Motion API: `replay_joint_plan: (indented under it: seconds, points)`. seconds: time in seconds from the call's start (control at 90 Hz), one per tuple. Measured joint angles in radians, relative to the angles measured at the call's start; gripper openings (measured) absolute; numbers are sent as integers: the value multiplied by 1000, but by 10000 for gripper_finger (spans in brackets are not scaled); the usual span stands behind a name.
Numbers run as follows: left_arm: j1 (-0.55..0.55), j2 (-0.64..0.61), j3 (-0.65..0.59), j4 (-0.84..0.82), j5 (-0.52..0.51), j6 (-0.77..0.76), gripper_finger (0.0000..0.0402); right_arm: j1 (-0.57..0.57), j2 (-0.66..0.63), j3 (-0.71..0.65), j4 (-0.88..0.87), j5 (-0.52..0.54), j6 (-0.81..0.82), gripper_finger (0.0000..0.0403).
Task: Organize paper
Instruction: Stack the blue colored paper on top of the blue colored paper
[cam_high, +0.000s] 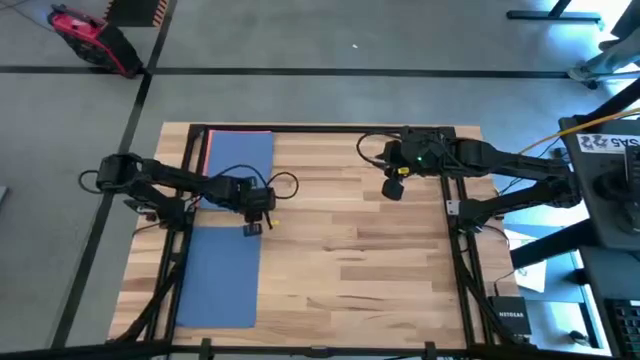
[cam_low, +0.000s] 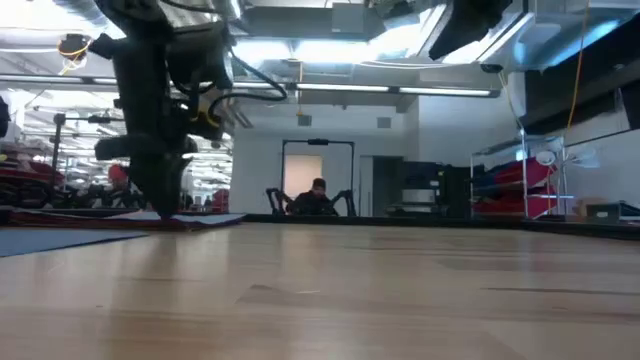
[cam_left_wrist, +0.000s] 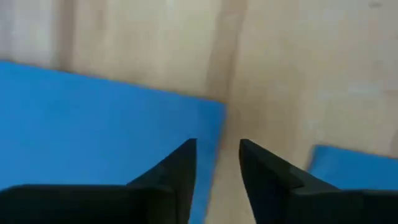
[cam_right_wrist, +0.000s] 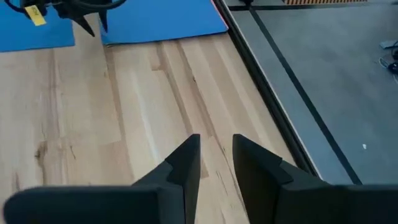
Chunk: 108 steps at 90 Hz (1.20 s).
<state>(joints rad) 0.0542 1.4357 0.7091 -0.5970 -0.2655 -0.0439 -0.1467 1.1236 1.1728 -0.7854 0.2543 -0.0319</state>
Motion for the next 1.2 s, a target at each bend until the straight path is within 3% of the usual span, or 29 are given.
replay_joint_plan:
  seconds: [0.156,0.333,0.456,0.622,0.8,0.978,1.2]
  points:
    - [1,0,-37,55,-23,-11,139,0,0,0,0,0,0,83]
    - [-1,0,-56,55,-5,-50,132,0,0,0,-1,0,0,83]
    - [-1,0,-56,56,-4,-75,99,0,0,0,-1,4,0,83]
    - [-6,-2,-52,50,21,-81,15,0,0,0,-1,18,0,83]
    - [-36,-6,20,-22,48,-119,1,0,0,0,-2,18,0,83]
    - [-93,-25,108,-127,132,-269,0,0,0,0,-4,18,0,83]
    - [-242,-81,155,-187,188,-598,0,0,0,0,-11,18,-18,83]
